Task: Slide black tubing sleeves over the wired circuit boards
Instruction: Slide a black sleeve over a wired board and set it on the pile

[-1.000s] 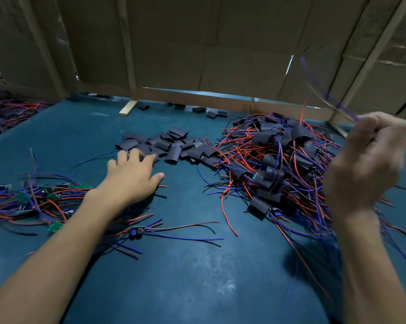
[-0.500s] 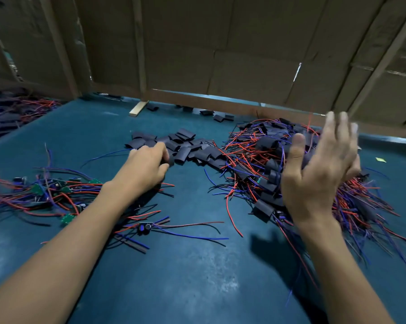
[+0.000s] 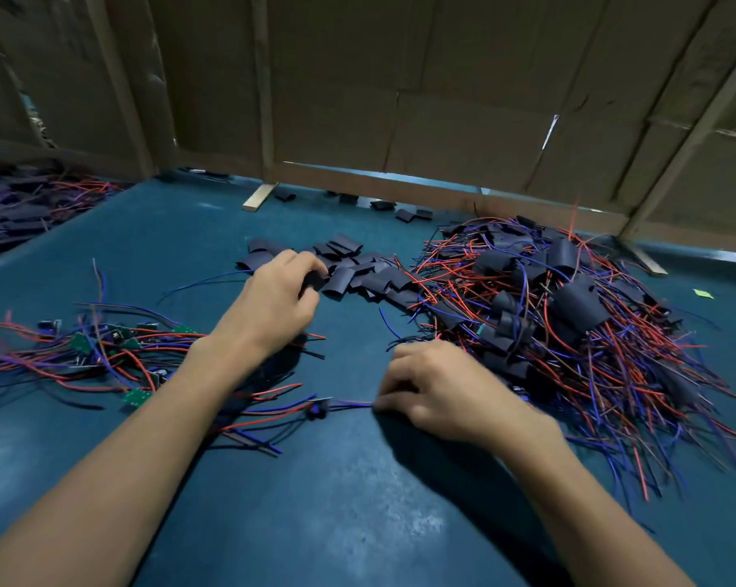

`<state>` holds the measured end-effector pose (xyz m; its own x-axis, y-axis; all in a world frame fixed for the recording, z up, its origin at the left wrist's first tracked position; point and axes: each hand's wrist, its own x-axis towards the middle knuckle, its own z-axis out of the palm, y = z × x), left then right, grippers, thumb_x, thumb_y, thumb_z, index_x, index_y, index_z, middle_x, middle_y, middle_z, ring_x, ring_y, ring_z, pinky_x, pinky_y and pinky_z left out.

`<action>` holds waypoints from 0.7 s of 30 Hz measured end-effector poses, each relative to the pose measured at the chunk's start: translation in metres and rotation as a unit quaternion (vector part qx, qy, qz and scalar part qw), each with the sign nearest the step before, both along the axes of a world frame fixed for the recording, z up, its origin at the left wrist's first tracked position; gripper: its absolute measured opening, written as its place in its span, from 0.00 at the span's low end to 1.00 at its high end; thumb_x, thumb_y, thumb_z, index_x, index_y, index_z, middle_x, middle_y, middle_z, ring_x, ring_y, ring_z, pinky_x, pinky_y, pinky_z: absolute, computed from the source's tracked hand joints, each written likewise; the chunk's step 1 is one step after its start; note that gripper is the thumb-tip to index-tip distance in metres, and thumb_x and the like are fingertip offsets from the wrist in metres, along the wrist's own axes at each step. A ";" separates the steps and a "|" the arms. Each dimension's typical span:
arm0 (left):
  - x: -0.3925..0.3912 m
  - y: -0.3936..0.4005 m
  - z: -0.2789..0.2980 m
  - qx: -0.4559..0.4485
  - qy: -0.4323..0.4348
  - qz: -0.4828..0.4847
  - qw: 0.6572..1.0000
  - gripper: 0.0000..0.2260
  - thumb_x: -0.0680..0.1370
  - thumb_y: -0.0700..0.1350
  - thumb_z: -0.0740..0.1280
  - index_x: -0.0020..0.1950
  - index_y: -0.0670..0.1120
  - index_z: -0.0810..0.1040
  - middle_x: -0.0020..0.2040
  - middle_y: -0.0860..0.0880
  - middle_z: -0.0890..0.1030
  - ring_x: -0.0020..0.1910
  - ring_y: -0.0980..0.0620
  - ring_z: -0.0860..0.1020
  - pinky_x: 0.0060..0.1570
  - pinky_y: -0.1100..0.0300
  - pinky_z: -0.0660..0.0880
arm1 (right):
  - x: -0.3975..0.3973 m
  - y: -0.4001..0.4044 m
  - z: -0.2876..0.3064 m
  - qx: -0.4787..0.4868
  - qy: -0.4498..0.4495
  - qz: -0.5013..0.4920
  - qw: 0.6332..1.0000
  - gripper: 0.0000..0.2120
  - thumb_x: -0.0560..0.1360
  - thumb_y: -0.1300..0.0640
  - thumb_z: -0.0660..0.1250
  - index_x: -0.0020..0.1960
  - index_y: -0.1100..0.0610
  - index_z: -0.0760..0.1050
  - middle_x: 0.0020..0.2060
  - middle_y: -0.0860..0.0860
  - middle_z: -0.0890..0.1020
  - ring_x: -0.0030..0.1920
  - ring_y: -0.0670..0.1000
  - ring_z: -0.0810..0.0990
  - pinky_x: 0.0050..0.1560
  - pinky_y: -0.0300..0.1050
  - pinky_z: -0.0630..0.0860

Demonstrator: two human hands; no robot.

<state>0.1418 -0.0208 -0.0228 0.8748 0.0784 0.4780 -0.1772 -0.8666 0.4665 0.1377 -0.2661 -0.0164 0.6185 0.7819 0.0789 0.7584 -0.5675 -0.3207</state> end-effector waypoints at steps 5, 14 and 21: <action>0.000 -0.002 0.000 -0.041 -0.017 -0.012 0.999 0.08 0.79 0.37 0.65 0.55 0.46 0.71 0.46 0.49 0.80 0.46 0.45 0.78 0.45 0.54 0.72 | 0.015 -0.032 0.009 -0.056 -0.106 -0.141 0.983 0.10 0.77 0.54 0.68 0.57 0.55 0.79 0.54 0.53 0.78 0.58 0.57 0.76 0.60 0.51 0.72; 0.000 -0.010 -0.004 -0.010 0.095 -0.109 0.989 0.07 0.80 0.38 0.64 0.52 0.51 0.74 0.52 0.45 0.84 0.53 0.45 0.82 0.52 0.46 0.78 | 0.000 0.005 -0.013 0.069 -0.049 0.017 0.996 0.08 0.78 0.57 0.72 0.54 0.60 0.85 0.53 0.55 0.83 0.55 0.60 0.79 0.60 0.57 0.73; 0.001 -0.014 0.001 0.144 0.206 -0.142 0.957 0.17 0.75 0.30 0.64 0.53 0.49 0.84 0.56 0.50 0.84 0.59 0.49 0.80 0.58 0.53 0.74 | -0.008 -0.008 0.007 0.112 0.028 0.028 0.993 0.16 0.73 0.68 0.66 0.58 0.57 0.81 0.46 0.47 0.84 0.45 0.46 0.81 0.50 0.34 0.74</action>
